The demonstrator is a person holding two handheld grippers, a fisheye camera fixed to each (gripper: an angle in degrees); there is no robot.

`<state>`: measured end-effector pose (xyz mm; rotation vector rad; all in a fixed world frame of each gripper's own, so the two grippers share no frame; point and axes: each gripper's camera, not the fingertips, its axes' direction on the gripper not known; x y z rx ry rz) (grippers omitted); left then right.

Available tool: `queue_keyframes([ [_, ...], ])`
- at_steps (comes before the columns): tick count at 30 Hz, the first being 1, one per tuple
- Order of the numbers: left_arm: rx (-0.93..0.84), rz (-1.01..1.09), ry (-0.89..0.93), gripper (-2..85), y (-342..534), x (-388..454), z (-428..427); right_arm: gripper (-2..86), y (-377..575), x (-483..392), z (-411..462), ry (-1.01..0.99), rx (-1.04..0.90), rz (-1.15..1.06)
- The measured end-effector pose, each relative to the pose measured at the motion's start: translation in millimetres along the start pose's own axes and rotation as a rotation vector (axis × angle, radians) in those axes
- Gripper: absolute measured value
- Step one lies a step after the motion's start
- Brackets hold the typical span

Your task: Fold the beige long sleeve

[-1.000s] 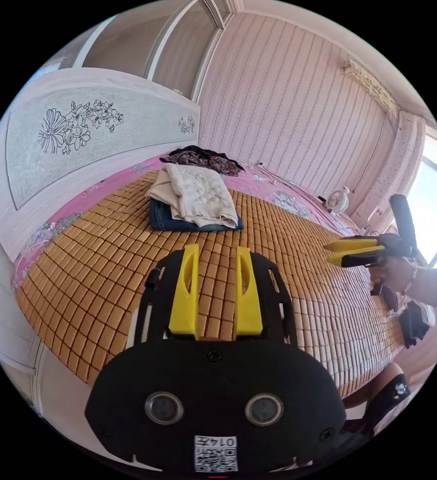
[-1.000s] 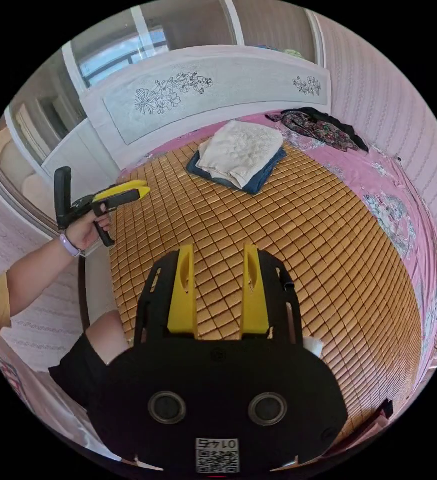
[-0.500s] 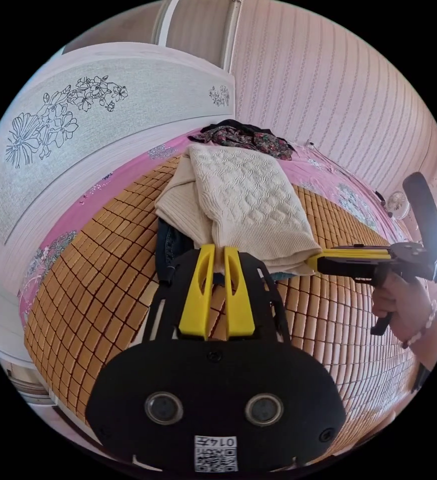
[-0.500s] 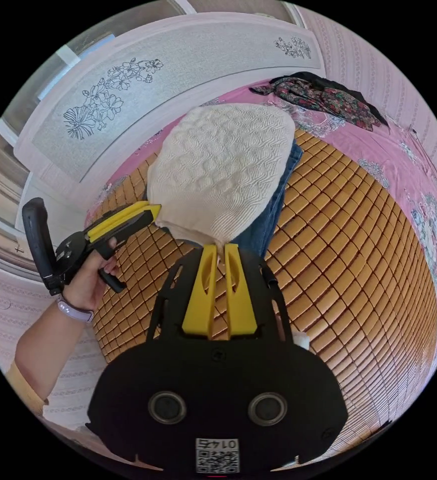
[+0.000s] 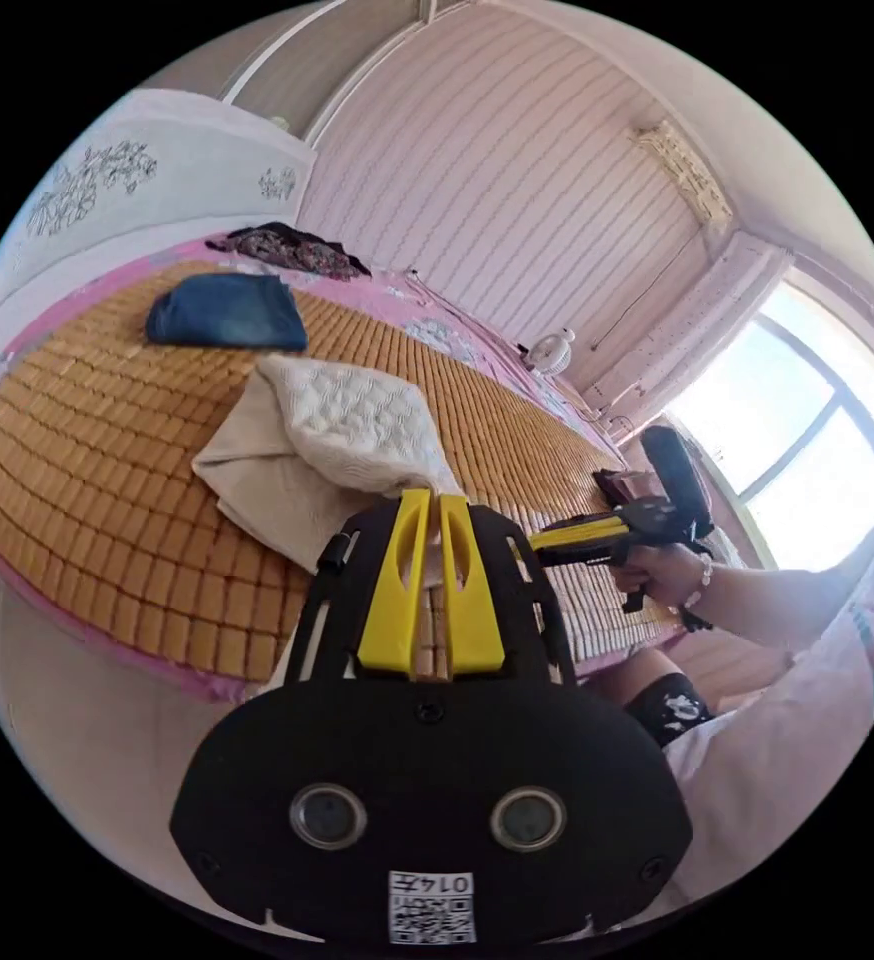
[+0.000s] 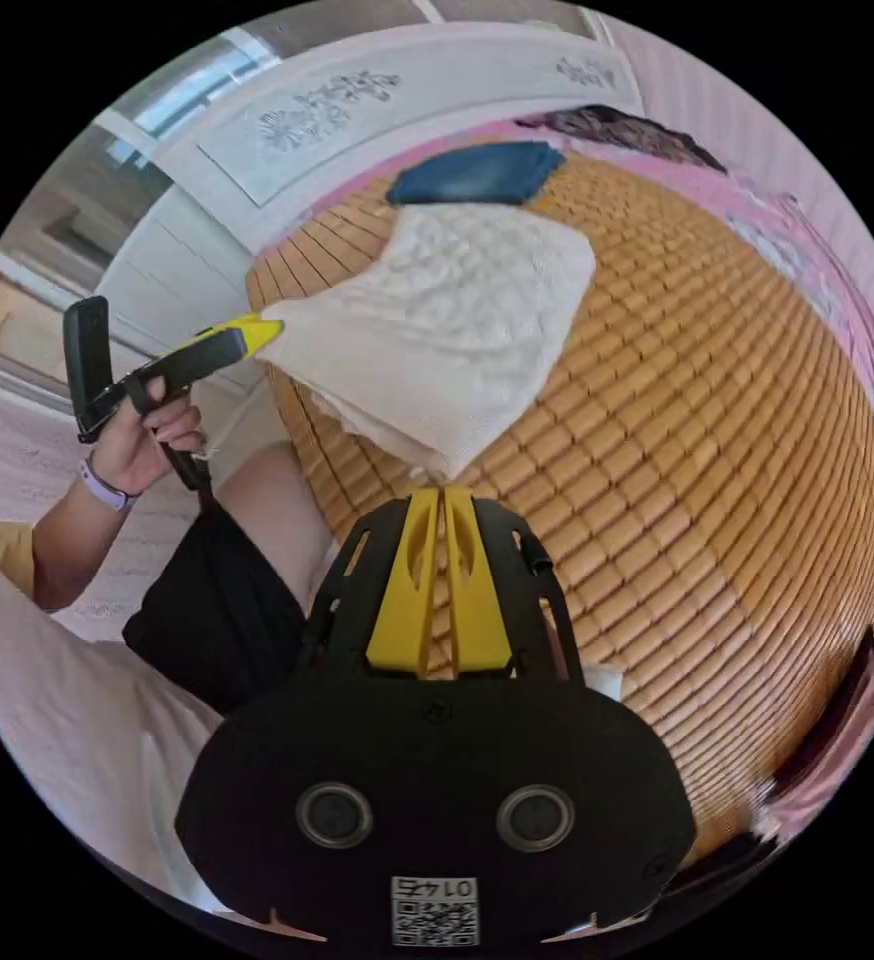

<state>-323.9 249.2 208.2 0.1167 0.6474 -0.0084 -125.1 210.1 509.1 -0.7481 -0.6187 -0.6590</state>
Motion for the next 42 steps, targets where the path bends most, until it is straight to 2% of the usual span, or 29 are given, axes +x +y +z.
queue_keyframes([
  [4,0.012,0.007,0.02,-0.8,37.8,36.1,-4.1,0.6,101.3,9.3,-3.8,-0.222,0.013,0.202],
  [7,-0.045,0.027,0.054,-0.8,38.0,55.3,-8.2,1.5,138.3,10.6,-22.7,-0.206,0.095,0.247],
  [9,-0.066,0.084,0.054,-0.8,37.8,72.9,-11.8,4.0,151.4,6.1,-38.6,-0.188,0.213,0.228],
  [11,-0.092,0.121,0.063,-0.8,37.8,85.8,-12.0,11.2,153.0,-13.6,-55.6,-0.129,0.329,0.145],
  [14,-0.116,0.183,0.134,-0.5,38.9,106.1,-11.6,15.2,138.1,-49.5,-63.1,-0.061,0.371,-0.037],
  [17,-0.141,0.198,0.117,0.5,41.9,115.1,-8.5,11.8,120.6,-67.7,-53.9,-0.069,0.311,-0.181],
  [19,-0.115,0.2,0.007,2.0,45.9,111.8,-12.7,3.5,117.9,-58.7,-48.2,-0.062,0.304,-0.142],
  [25,-0.2,0.097,-0.247,7.7,56.6,59.0,-8.4,1.1,157.7,-15.1,-62.3,-0.133,0.399,0.059],
  [29,-0.343,0.034,-0.282,11.5,52.7,33.0,30.7,0.8,188.7,9.1,-70.6,-0.223,0.446,0.185],
  [33,-0.589,-0.01,-0.319,11.1,49.0,15.4,89.9,0.7,207.9,13.8,-76.7,-0.232,0.451,0.207],
  [35,-0.637,0.007,-0.28,9.7,47.0,14.4,102.1,0.7,217.9,16.8,-80.5,-0.226,0.451,0.222],
  [40,-0.617,0.098,-0.28,4.8,42.6,26.9,94.0,0.7,234.3,21.6,-90.5,-0.224,0.48,0.234],
  [42,-0.518,0.158,-0.279,4.2,27.5,39.0,70.4,0.7,239.5,20.8,-96.1,-0.2,0.492,0.218],
])
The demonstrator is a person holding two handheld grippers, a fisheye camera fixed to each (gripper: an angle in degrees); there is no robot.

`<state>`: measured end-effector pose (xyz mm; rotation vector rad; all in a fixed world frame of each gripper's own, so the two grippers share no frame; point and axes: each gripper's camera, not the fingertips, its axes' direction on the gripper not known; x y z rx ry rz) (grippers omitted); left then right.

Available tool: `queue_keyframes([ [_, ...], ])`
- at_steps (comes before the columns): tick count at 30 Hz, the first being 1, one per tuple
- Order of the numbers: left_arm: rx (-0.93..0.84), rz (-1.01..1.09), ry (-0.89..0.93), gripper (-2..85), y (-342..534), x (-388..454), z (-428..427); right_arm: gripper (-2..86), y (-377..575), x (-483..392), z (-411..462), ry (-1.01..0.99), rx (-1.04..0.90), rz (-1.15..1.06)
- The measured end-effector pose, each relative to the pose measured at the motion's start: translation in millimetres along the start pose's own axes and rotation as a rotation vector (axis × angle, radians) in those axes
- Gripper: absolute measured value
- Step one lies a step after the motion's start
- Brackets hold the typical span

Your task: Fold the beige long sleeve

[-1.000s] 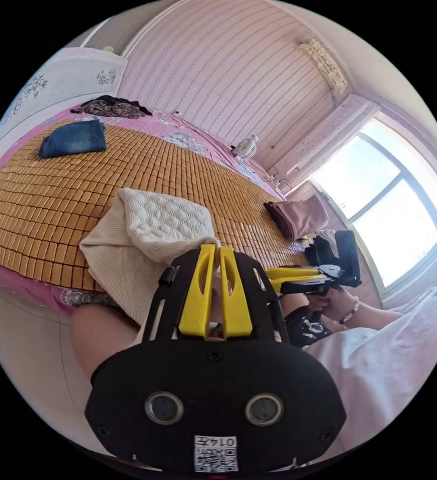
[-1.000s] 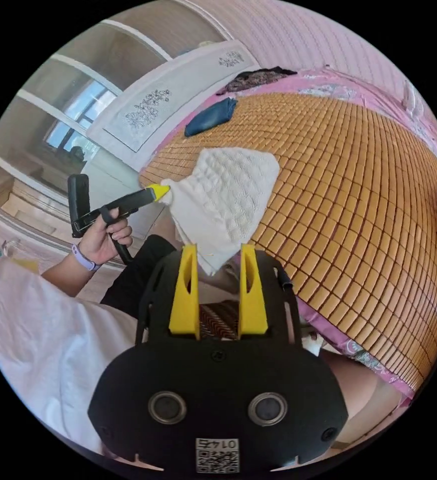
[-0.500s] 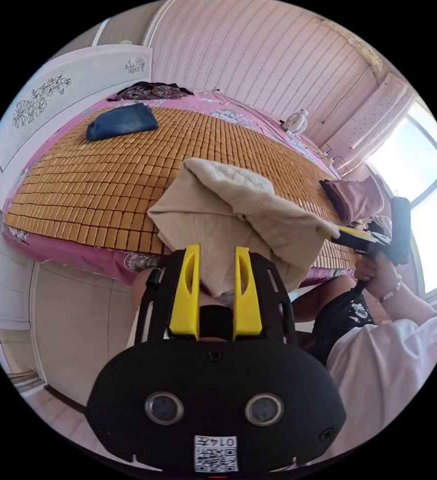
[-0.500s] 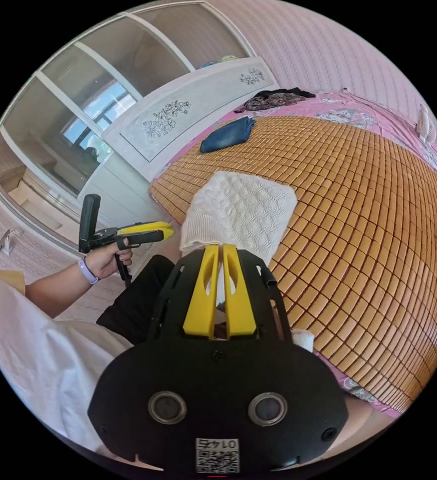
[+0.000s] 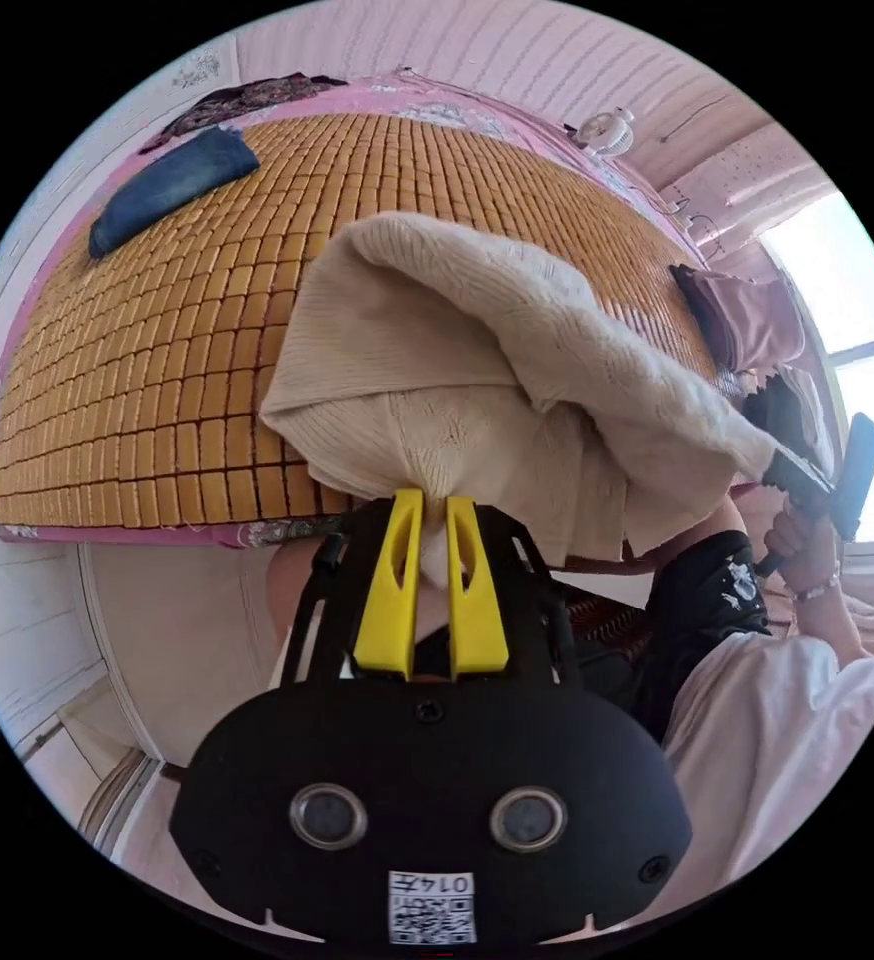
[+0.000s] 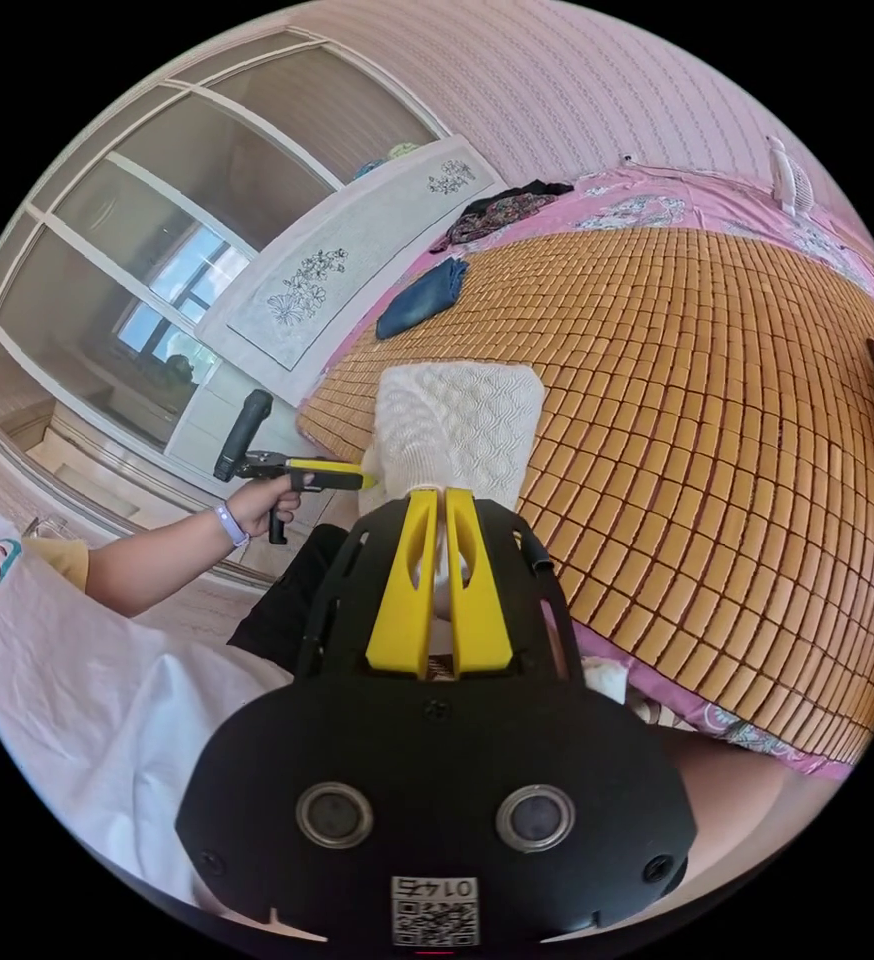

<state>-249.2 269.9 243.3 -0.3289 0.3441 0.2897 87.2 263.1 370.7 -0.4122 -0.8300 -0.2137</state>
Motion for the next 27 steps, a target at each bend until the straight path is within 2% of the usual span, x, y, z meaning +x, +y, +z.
queue_keyframes([
  [4,0.205,0.063,-0.007,3.7,-31.5,2.7,-66.0,0.7,1.7,-1.9,-22.1,0.003,0.051,-0.025],
  [9,0.371,0.35,-0.109,2.9,-124.9,71.9,-136.8,0.6,12.0,-7.6,-57.1,0.005,0.145,-0.013],
  [13,0.362,0.447,-0.084,4.5,-192.1,121.4,-134.2,0.6,34.1,11.8,-68.5,-0.003,0.146,0.163],
  [17,0.288,0.324,-0.03,6.4,-217.5,127.6,-75.5,0.6,64.7,50.6,-59.8,0.133,0.004,0.39],
  [19,0.267,0.308,0.008,6.7,-202.1,121.8,-53.3,0.6,72.9,56.4,-63.4,0.203,-0.011,0.415],
  [23,0.198,0.327,0.031,6.7,-141.7,104.3,-17.0,1.5,58.3,50.7,-68.4,0.325,-0.025,0.301],
  [27,0.085,0.329,-0.004,6.5,-87.1,92.7,19.5,3.3,4.4,33.0,-44.2,0.322,-0.057,0.084],
])
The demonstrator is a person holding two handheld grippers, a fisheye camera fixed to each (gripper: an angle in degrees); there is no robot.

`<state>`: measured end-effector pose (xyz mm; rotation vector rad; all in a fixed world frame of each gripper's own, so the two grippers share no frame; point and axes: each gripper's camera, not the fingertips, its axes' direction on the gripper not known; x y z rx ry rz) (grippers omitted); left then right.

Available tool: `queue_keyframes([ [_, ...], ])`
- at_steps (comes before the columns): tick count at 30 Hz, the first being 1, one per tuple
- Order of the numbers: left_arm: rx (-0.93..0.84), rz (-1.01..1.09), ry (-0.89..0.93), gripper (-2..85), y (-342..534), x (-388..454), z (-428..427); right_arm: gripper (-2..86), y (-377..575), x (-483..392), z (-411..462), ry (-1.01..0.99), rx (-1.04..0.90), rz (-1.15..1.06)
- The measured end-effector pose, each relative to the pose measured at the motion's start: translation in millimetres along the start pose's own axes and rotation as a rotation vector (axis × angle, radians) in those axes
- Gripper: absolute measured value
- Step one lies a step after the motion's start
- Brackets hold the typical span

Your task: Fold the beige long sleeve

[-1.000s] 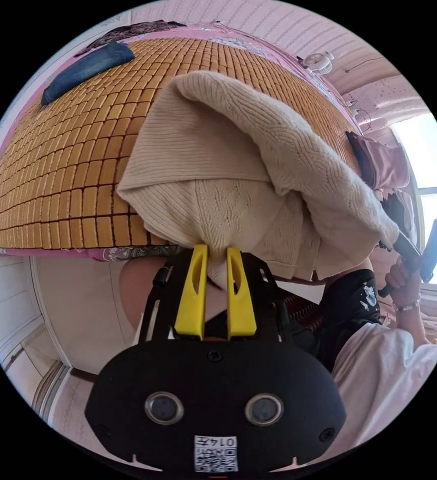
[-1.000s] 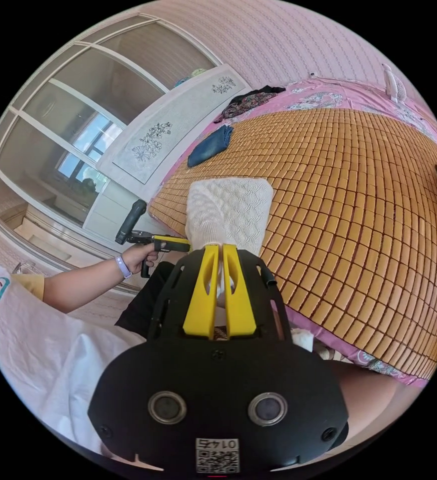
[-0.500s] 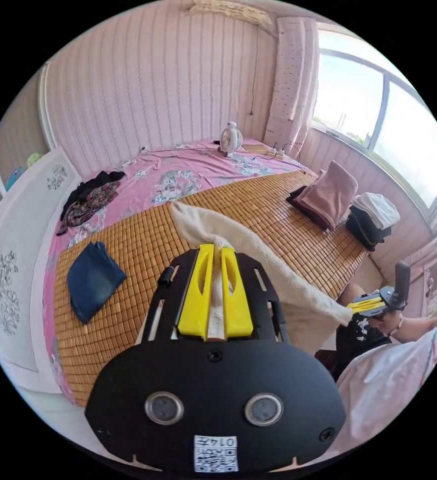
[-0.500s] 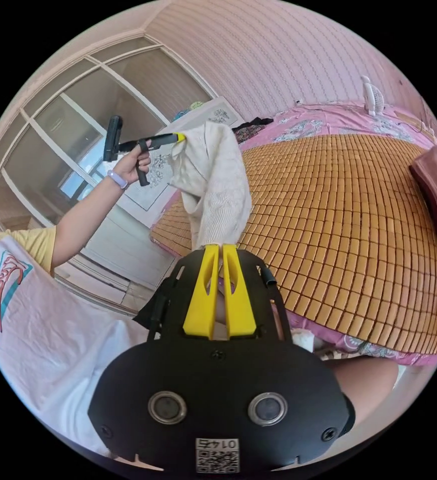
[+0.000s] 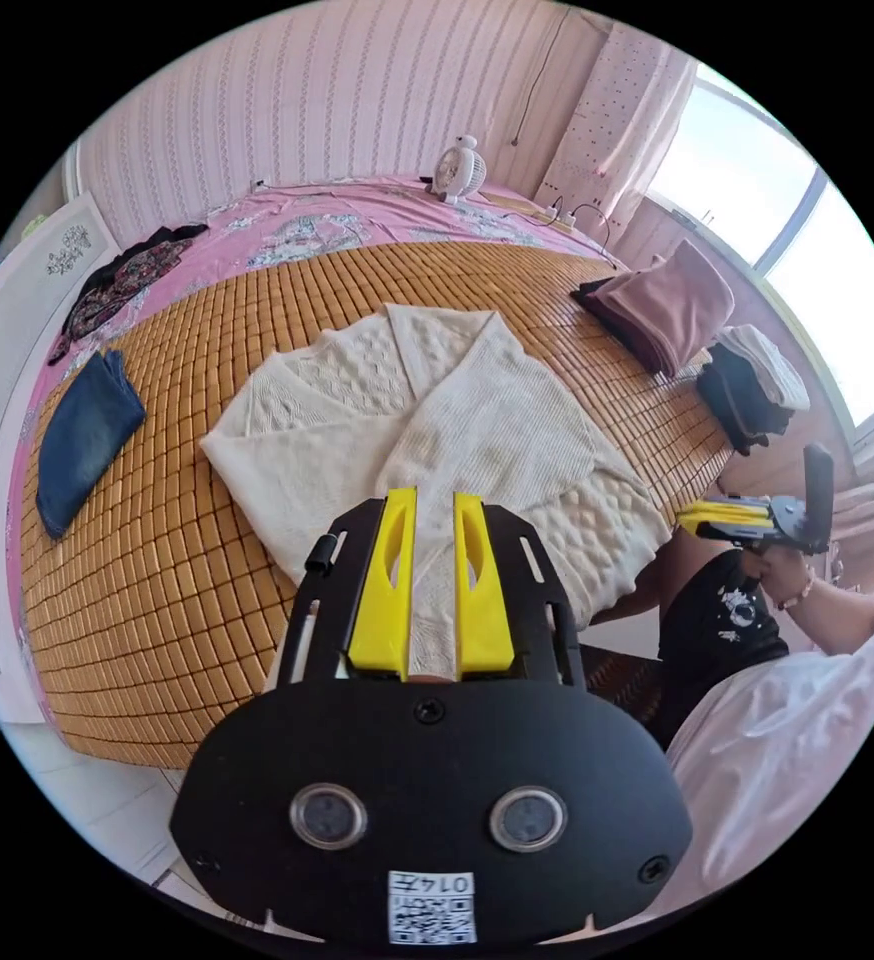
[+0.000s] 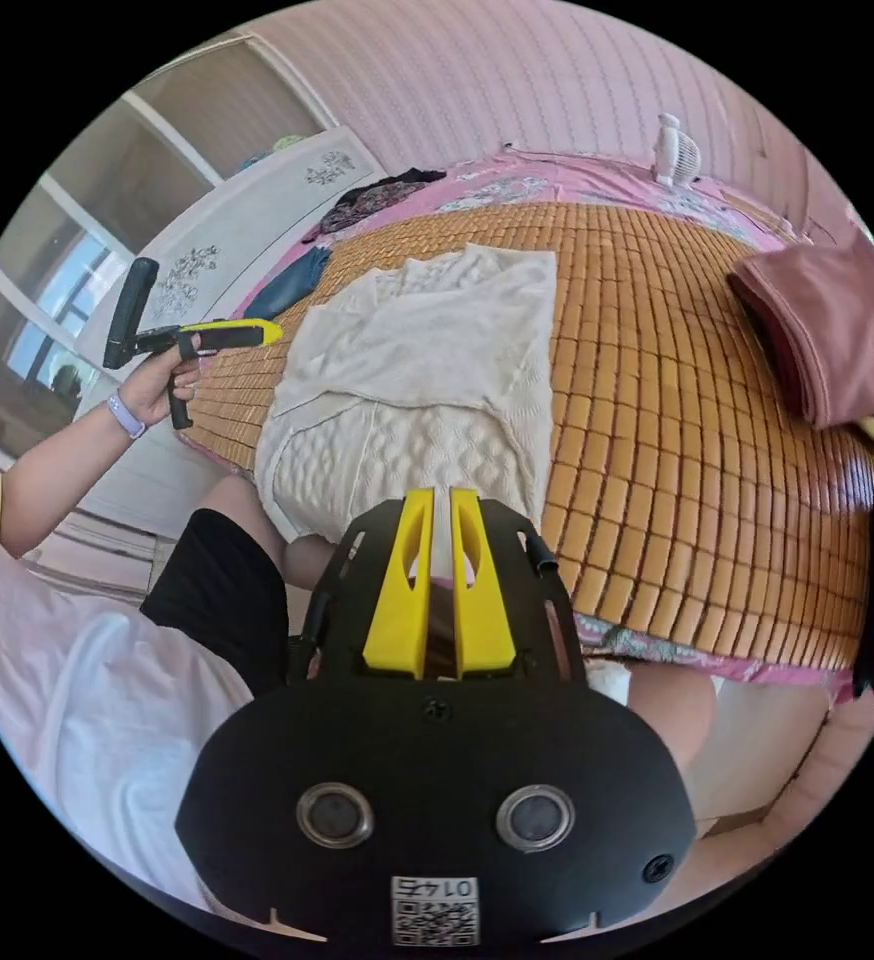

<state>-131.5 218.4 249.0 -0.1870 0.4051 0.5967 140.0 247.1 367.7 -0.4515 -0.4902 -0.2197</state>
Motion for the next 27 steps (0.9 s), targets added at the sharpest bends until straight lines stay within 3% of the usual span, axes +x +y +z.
queue_keyframes([
  [8,-0.068,-0.104,0.011,7.7,23.0,3.8,39.5,7.6,-133.0,-99.7,94.5,0.072,-0.179,-0.417],
  [11,-0.17,-0.071,-0.024,7.7,17.7,11.4,59.6,5.4,-143.9,-102.9,131.4,0.124,-0.343,-0.433],
  [14,-0.127,-0.039,-0.086,6.7,19.9,18.1,57.9,1.2,-153.8,-91.8,121.8,0.045,-0.342,-0.379],
  [18,-0.128,-0.066,-0.047,0.7,13.3,3.3,45.7,0.3,-157.8,-69.6,67.4,0.02,-0.139,-0.324],
  [21,-0.046,-0.089,-0.035,-0.6,10.7,-12.2,17.9,0.3,-147.6,-23.2,-5.2,-0.01,0.097,-0.163],
  [23,0.035,-0.116,-0.026,-0.8,13.5,-26.0,-8.6,0.6,-121.1,25.2,-62.2,0.059,0.268,0.001],
  [27,0.219,-0.349,-0.07,-0.8,51.5,-82.2,-74.3,1.5,-63.2,93.5,-113.5,0.257,0.358,0.241],
])
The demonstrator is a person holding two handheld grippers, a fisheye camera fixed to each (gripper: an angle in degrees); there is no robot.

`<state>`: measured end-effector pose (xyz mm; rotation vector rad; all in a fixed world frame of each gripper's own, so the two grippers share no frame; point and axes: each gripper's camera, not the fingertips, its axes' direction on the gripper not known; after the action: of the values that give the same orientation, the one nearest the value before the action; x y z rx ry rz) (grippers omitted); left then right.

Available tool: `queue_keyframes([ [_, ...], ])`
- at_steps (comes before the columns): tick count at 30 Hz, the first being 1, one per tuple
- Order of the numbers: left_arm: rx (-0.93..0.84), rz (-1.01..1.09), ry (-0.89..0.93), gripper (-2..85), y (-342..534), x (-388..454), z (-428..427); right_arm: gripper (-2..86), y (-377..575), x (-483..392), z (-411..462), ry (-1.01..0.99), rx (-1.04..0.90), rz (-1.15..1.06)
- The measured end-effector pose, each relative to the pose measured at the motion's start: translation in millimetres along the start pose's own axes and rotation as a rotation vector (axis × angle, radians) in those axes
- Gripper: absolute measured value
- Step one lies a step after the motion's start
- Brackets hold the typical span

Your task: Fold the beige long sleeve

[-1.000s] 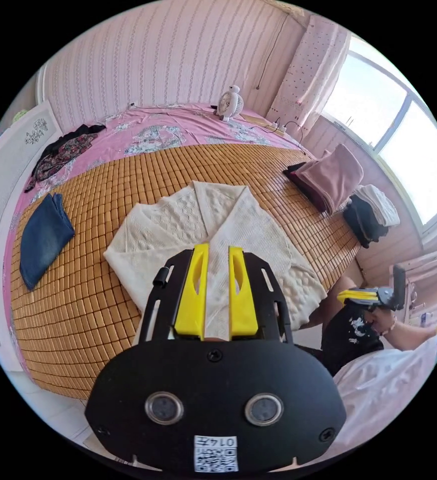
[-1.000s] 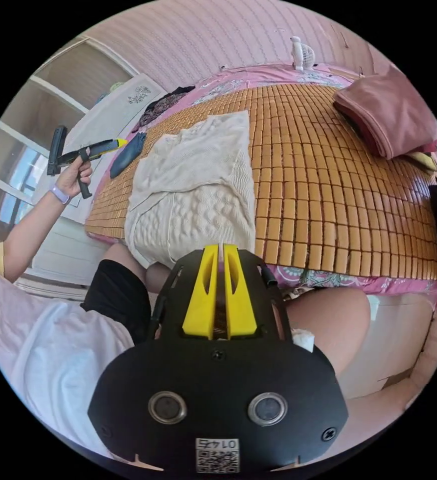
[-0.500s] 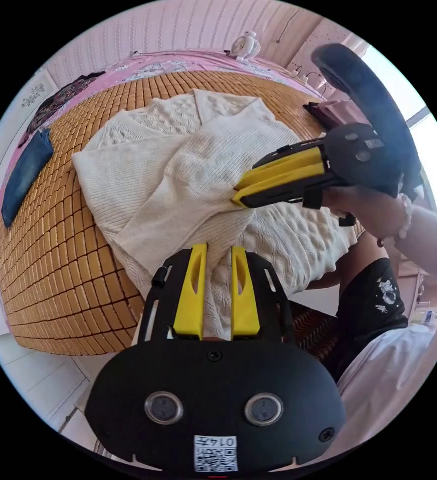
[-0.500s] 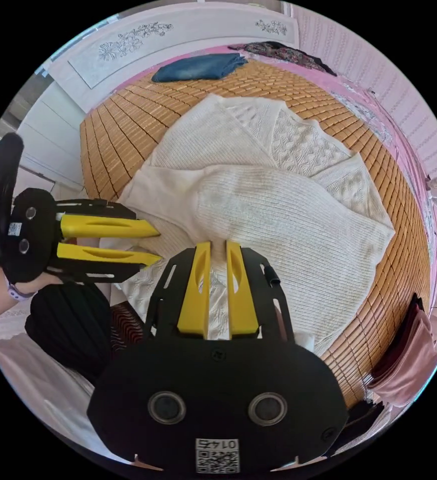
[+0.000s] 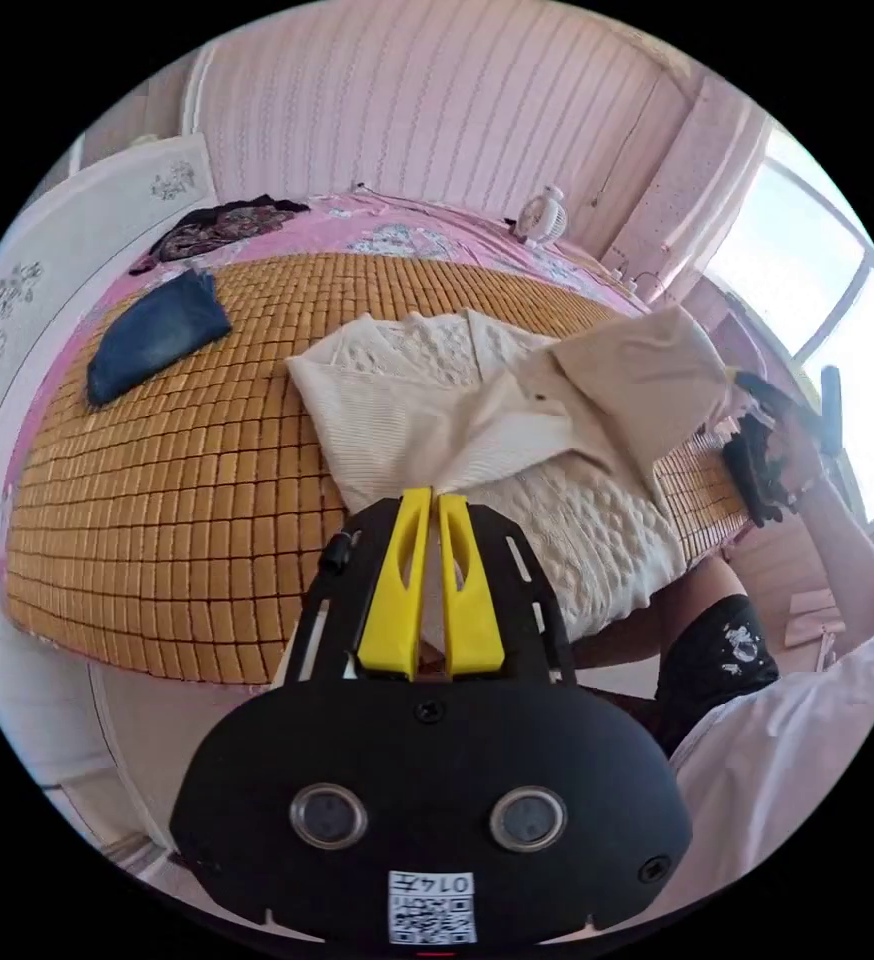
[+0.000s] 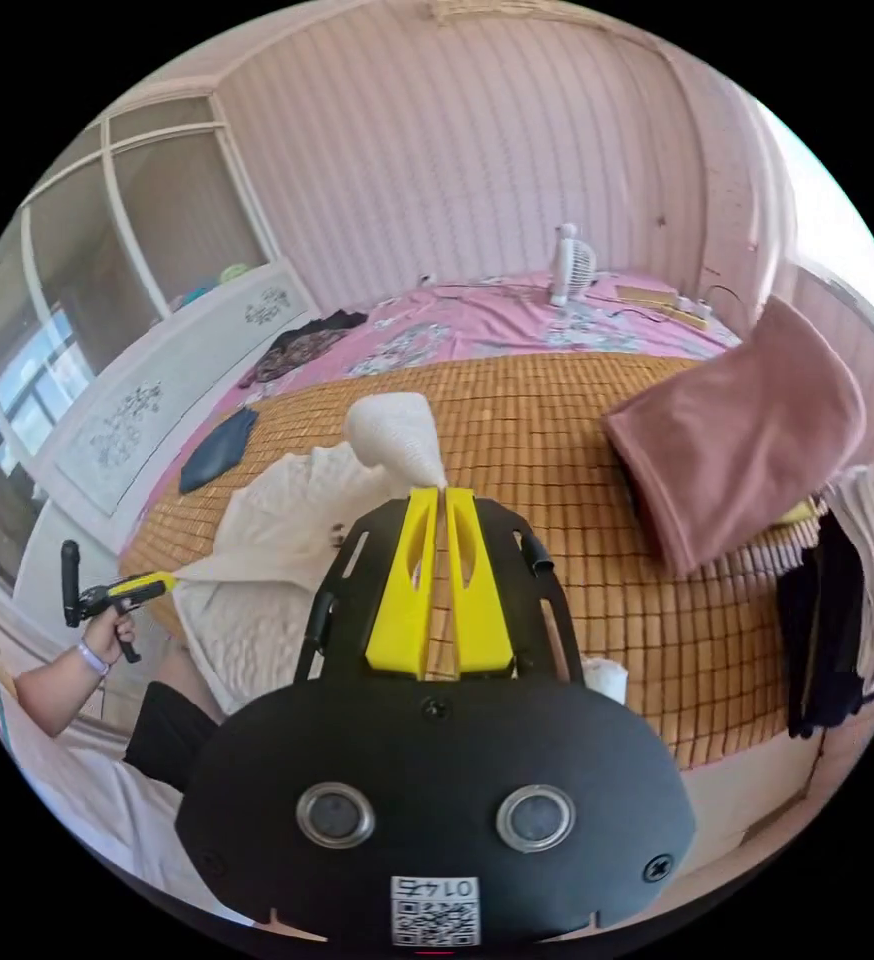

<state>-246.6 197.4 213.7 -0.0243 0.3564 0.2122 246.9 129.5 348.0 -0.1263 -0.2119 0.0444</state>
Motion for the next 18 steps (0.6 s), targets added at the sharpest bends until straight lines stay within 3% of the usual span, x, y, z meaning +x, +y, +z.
queue_keyframes([
  [5,0.035,-0.535,-0.051,-0.2,64.2,-108.5,-33.3,5.0,51.5,79.6,-20.3,0.186,-0.136,0.158],
  [8,0.058,-0.707,-0.082,1.1,101.6,-142.0,-51.3,5.9,67.8,82.8,-19.3,0.18,-0.175,0.157],
  [11,0.061,-0.674,-0.109,3.0,100.4,-142.0,-64.6,6.0,69.0,66.9,-1.8,0.136,-0.214,0.089],
  [18,-0.077,-0.341,-0.044,7.0,14.3,-94.8,-18.8,7.3,37.0,-34.5,80.2,-0.02,-0.331,-0.268],
])
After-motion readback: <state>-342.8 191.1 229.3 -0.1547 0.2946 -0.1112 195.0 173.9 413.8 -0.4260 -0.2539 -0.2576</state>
